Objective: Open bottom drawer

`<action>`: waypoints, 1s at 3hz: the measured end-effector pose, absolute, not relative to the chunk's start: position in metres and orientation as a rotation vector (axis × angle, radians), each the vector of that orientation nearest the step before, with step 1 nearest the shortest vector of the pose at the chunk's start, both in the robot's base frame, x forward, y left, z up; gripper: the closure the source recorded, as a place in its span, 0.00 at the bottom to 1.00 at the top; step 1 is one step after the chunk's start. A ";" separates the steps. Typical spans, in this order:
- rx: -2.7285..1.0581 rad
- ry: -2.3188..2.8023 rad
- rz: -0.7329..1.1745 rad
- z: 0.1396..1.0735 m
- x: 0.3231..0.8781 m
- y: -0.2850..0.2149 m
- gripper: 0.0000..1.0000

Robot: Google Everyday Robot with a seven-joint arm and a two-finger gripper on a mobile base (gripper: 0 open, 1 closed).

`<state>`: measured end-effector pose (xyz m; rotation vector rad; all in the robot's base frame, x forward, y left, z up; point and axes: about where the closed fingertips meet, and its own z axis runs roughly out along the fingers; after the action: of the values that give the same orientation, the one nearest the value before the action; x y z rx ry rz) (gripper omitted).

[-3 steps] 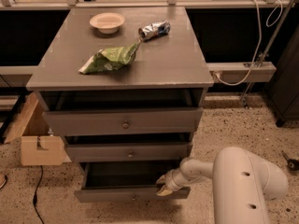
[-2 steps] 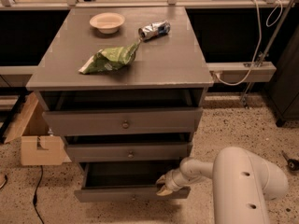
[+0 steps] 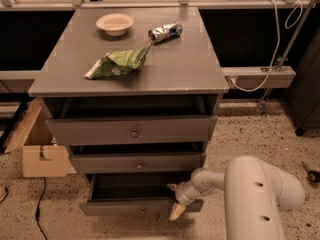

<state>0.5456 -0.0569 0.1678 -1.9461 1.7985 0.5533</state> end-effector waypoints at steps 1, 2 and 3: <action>-1.977 1.846 0.536 0.168 0.533 -0.058 0.00; -1.977 1.954 0.536 0.170 0.499 -0.066 0.00; -1.955 2.066 0.593 0.161 0.462 -0.075 0.16</action>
Offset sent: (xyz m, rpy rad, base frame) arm -0.1009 -0.0194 0.0054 -0.1881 0.1714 -0.0985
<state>0.4621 -0.0747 0.1607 -1.9554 2.0664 0.5928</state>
